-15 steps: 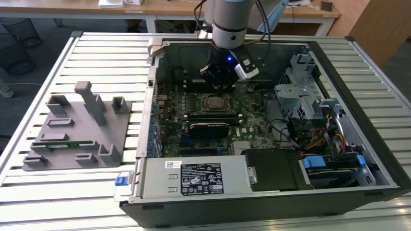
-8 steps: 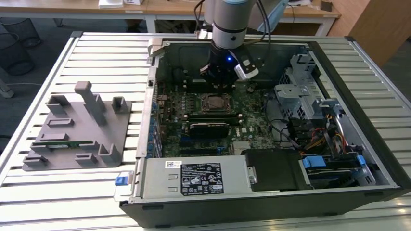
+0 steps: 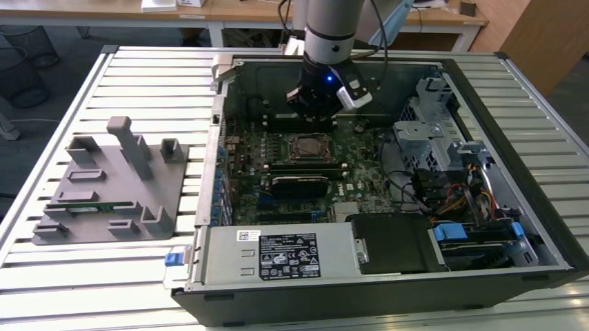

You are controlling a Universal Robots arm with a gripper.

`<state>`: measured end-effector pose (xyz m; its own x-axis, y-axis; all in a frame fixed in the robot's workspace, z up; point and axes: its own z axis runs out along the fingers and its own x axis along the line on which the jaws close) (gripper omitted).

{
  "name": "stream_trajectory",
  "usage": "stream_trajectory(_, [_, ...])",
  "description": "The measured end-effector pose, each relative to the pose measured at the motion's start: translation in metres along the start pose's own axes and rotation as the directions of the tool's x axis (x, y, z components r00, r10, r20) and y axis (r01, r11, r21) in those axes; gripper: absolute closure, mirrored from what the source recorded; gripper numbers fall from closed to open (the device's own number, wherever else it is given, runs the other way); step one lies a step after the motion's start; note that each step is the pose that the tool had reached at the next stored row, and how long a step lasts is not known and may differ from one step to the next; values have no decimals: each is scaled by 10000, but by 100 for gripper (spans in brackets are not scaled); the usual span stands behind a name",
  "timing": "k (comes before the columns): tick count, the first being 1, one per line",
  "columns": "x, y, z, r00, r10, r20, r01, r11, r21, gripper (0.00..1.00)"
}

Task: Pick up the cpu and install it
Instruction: 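Install the first cpu locking lever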

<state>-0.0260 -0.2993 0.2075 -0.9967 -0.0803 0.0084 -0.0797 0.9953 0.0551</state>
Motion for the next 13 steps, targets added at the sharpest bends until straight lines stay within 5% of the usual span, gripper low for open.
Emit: stream_trajectory(13, [6,-79,8,10000,3,0,-3,10000,-1,89])
